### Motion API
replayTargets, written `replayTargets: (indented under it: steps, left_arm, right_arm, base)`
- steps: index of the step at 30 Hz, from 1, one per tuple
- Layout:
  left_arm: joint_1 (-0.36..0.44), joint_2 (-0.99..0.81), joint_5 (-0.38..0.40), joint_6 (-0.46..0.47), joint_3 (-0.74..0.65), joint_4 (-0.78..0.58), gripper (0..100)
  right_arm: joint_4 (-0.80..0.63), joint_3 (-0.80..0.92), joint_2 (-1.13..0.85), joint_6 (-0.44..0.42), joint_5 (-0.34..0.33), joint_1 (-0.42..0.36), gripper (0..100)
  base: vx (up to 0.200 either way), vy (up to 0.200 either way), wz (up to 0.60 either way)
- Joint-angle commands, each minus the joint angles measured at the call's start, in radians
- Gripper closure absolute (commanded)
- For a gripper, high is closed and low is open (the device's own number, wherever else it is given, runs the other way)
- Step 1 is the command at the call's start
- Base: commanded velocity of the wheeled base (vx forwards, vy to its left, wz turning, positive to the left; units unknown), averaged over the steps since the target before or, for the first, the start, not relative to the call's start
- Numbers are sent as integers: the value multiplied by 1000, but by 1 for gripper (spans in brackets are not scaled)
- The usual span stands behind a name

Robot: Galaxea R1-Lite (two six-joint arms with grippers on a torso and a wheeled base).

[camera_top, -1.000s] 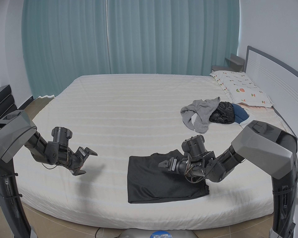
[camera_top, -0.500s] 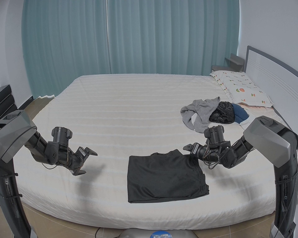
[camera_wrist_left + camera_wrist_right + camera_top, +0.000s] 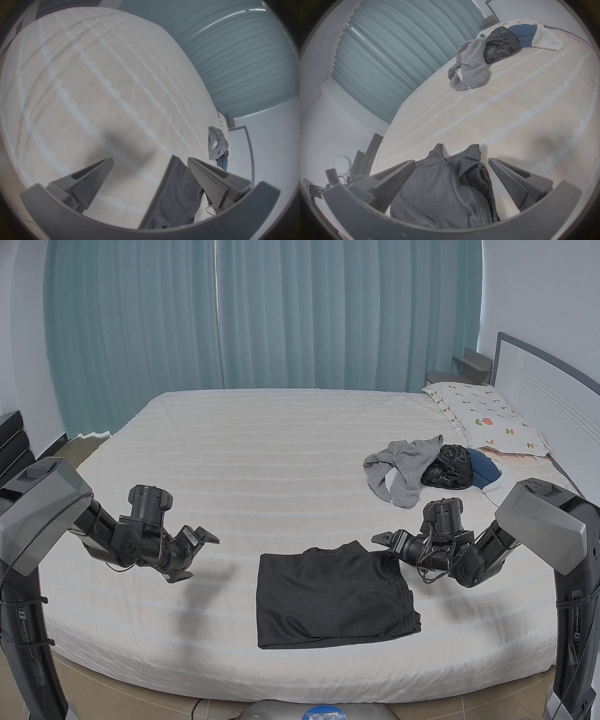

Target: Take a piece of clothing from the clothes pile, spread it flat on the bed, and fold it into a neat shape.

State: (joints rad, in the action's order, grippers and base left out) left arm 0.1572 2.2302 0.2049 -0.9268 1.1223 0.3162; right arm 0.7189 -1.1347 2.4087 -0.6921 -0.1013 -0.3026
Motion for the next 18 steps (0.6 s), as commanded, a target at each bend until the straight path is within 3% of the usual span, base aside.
replayTargets:
  steps: [1, 6, 18]
  left_arm:
    - [79, 109, -56, 0, 125, -3, 0]
    - [154, 230, -153, 2, 261, -5, 0]
    - [217, 333, -160, 5, 412, -8, 0]
  right_arm:
    - [7, -17, 36, 0, -3, -17, 0]
    - [5, -46, 56, -1, -3, -18, 0]
    - [7, -80, 79, -4, 8, -13, 0]
  base:
    - [0, 0, 0]
    - [0, 0, 0]
    - [0, 0, 0]
